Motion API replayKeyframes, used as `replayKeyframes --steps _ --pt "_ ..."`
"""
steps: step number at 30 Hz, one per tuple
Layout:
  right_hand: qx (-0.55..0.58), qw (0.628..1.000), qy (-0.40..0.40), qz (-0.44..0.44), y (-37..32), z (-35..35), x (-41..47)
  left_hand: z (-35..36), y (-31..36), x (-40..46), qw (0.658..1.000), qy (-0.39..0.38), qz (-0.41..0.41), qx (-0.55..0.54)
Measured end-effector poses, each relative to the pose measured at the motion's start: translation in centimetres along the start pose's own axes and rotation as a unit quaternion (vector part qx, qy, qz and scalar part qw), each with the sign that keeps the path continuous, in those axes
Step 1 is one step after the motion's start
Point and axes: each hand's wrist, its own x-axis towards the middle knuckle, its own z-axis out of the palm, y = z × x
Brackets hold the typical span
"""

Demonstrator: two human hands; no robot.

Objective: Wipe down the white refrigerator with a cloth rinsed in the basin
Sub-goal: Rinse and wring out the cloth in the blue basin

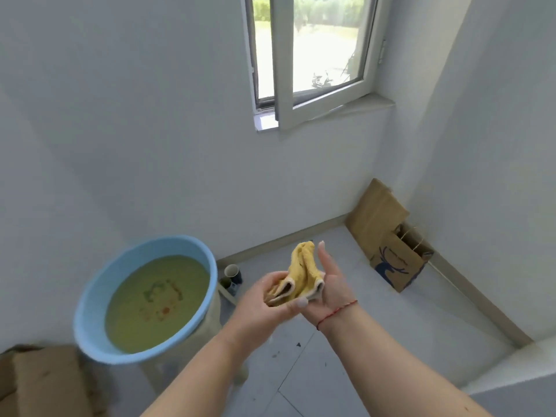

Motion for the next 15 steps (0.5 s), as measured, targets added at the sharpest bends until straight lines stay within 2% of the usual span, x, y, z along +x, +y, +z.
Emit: replayKeyframes --steps 1,3,6,8,11,15 --pt "-0.022 1.0 -0.019 0.012 1.3 1.1 0.6 -1.3 -0.6 -0.4 1.0 0.009 0.002 -0.02" --pt "-0.056 0.997 -0.042 0.034 3.5 2.9 2.3 -4.3 -1.8 -0.6 0.995 0.079 -0.013 -0.056" --pt "-0.101 0.993 0.001 0.058 6.8 5.2 6.5 -10.1 -3.5 -0.5 0.972 0.19 -0.076 -0.118" --pt "-0.152 0.985 0.047 0.061 8.8 6.7 9.6 -14.6 -5.5 -0.1 0.954 0.257 -0.121 -0.095" --pt "-0.252 0.96 0.108 0.059 11.9 9.1 14.5 -21.5 -8.6 0.4 0.922 0.345 -0.154 -0.082" --pt "-0.409 0.902 0.127 0.053 16.1 10.7 21.8 -28.8 -12.5 -0.1 0.899 0.383 -0.182 -0.113"
